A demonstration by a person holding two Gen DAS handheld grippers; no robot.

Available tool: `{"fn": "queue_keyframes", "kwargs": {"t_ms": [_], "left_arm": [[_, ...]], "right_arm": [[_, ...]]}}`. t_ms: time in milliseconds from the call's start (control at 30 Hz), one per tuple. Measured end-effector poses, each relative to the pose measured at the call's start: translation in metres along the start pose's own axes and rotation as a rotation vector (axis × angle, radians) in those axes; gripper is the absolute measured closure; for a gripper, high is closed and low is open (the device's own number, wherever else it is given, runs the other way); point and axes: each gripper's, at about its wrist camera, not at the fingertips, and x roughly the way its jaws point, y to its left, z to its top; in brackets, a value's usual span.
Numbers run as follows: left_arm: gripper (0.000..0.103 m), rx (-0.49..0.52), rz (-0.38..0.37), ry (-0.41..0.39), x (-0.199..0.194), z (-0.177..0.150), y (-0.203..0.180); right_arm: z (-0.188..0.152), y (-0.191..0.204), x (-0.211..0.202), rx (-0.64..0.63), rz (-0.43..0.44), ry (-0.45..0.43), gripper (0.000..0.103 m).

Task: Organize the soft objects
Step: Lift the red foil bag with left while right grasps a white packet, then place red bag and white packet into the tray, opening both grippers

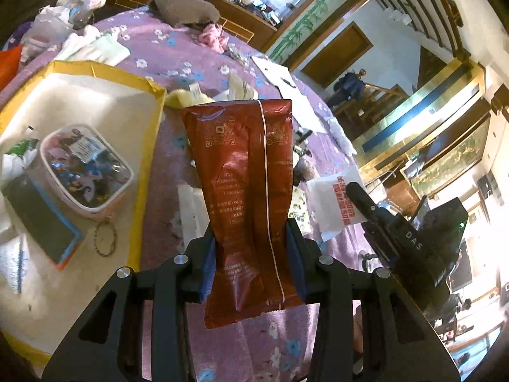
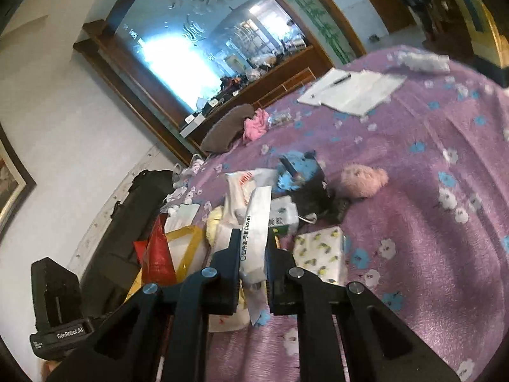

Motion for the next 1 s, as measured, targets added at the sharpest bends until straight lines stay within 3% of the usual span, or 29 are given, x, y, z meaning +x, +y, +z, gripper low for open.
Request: {"fn": "queue_keyframes", "kwargs": {"t_ms": [133, 267, 533, 700, 867, 1000], "left_arm": [[0.064, -0.012, -0.022, -0.035, -0.019, 0.005, 0.006], [0.064, -0.028, -0.034, -0.072, -0.039, 0.014, 0.016], [0.064, -0.064, 0.072, -0.110, -0.065, 0.048, 0.062], [0.064, -0.066, 0.147, -0.060, -0.065, 0.077, 0.097], [0.064, 0.029, 0.246, -0.007, -0.059, 0.108, 0.122], [0.064, 0.072, 0.296, 0.109, -0.034, 0.119, 0.149]], "right_arm": [[0.001, 0.019, -0.006, -0.009, 0.042, -0.020, 0.092], [-0.002, 0.038, 0.003, -0.015, 0.127, 0.022, 0.092], [-0.011, 0.084, 0.058, -0.060, 0.252, 0.140, 0.093], [-0.019, 0.104, 0.106, -0.036, 0.312, 0.230, 0.093], [-0.021, 0.124, 0.161, -0.029, 0.332, 0.314, 0.093], [-0.030, 0.129, 0.187, -0.058, 0.310, 0.351, 0.093]]}}
